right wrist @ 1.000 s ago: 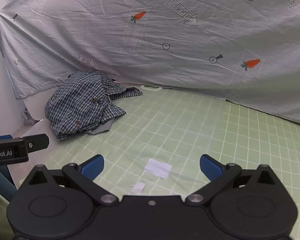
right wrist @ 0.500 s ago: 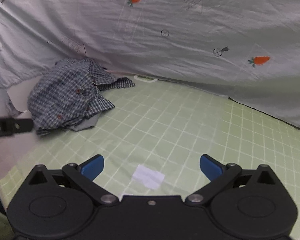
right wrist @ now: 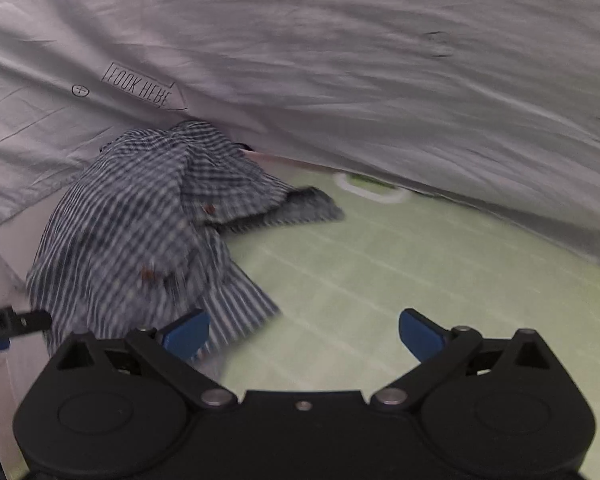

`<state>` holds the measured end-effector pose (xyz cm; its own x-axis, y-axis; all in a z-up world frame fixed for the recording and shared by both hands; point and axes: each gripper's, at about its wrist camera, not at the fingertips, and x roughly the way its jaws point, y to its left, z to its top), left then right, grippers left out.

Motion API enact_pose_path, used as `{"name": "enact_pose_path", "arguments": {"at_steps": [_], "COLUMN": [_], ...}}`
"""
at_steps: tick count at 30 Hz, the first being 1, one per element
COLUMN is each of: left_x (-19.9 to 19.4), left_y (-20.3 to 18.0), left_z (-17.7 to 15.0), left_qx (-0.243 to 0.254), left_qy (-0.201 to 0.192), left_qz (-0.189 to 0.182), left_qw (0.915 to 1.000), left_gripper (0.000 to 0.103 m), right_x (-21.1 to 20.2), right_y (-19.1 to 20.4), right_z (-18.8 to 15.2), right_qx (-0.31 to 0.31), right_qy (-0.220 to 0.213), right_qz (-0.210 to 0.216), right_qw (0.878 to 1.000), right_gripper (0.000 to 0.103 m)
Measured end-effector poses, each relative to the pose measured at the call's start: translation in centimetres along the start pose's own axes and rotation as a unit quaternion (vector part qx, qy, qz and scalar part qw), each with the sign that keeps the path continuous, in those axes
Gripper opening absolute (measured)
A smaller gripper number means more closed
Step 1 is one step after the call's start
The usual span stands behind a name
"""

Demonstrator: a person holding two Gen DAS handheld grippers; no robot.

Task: Fold clothes
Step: 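Grasp the plaid shirt pile with both grippers and lift it, then lay the plaid shirt down on the sheet and open both grippers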

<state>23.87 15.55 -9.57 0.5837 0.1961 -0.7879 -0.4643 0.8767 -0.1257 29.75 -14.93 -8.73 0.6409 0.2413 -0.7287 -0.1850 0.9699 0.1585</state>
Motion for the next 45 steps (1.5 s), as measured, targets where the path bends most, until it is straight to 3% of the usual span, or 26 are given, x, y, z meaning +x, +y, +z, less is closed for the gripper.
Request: {"name": "enact_pose_path", "arguments": {"at_steps": [2,6,9,10,11,13,14,16,20,24,28,32,34,37,39,42,44,45], "left_x": [1.6,3.6,3.8,3.7,3.3,2.6,2.3,1.3,-1.5,-5.7,-8.9,-11.8,-13.2,-15.1,-15.9,-16.9,-17.3,-17.5], "left_y": [0.2,1.0,0.8,0.6,0.4,-0.1,-0.3,-0.7,-1.3,-2.9,-6.8,-11.0,-13.0,-15.9,-17.0,-18.3,-19.1,-19.5], "left_z": [0.9,1.6,1.6,1.6,1.5,1.2,1.1,0.9,0.4,-1.2,-5.6,-10.6,-13.0,-16.9,-19.2,-21.5,-22.6,-23.0], "left_qx": [-0.009,-0.036,-0.043,-0.039,-0.033,-0.019,-0.015,-0.009,0.013,0.040,0.090,0.143,0.170,0.203,0.211,0.211,0.206,0.203], "left_qy": [0.012,0.033,0.044,0.043,0.041,0.037,0.035,0.029,0.001,-0.018,0.007,0.039,0.054,0.078,0.089,0.092,0.094,0.096], "left_qz": [0.008,-0.026,-0.055,-0.060,-0.061,-0.063,-0.065,-0.067,-0.092,-0.138,-0.199,-0.259,-0.288,-0.319,-0.321,-0.312,-0.306,-0.303], "left_qw": [0.9999,0.9985,0.9966,0.9964,0.9967,0.9971,0.9972,0.9973,0.9956,0.9894,0.9759,0.9545,0.9410,0.9227,0.9191,0.9218,0.9245,0.9263], "left_gripper": [0.102,0.093,0.075,0.069,0.066,0.047,0.042,0.022,0.008,0.006,0.002,0.002,0.002,0.002,0.003,0.003,0.008,0.016], "right_x": [1.8,5.3,7.9,8.5,8.6,8.5,8.0,6.3,2.7,-2.6,-9.7,-17.6,-20.7,-24.7,-27.2,-30.3,-31.9,-32.4], "right_y": [1.0,3.2,4.8,5.3,5.6,5.9,5.9,5.4,3.7,1.6,-2.4,-9.2,-12.8,-18.4,-21.8,-25.0,-26.4,-26.9], "right_z": [1.0,3.1,4.6,4.6,4.5,4.2,4.0,3.8,3.4,1.7,-2.0,-8.4,-12.0,-18.0,-21.8,-25.6,-27.3,-27.8], "right_qx": [0.003,0.010,0.015,0.016,0.015,0.010,0.003,-0.005,-0.003,0.007,0.030,0.088,0.113,0.143,0.171,0.206,0.220,0.224], "right_qy": [0.006,0.017,0.025,0.036,0.038,0.039,0.033,0.012,-0.032,-0.081,-0.135,-0.161,-0.150,-0.108,-0.076,-0.053,-0.043,-0.041], "right_qz": [0.034,0.102,0.153,0.162,0.171,0.181,0.180,0.176,0.170,0.136,0.081,-0.027,-0.099,-0.219,-0.279,-0.317,-0.334,-0.339], "right_qw": [0.999,0.995,0.988,0.986,0.984,0.983,0.983,0.984,0.985,0.987,0.987,0.983,0.977,0.959,0.942,0.924,0.916,0.913], "right_gripper": [0.097,0.084,0.054,0.033,0.020,0.006,0.005,0.003,0.002,0.002,0.002,0.002,0.002,0.002,0.002,0.003,0.009,0.011]}}
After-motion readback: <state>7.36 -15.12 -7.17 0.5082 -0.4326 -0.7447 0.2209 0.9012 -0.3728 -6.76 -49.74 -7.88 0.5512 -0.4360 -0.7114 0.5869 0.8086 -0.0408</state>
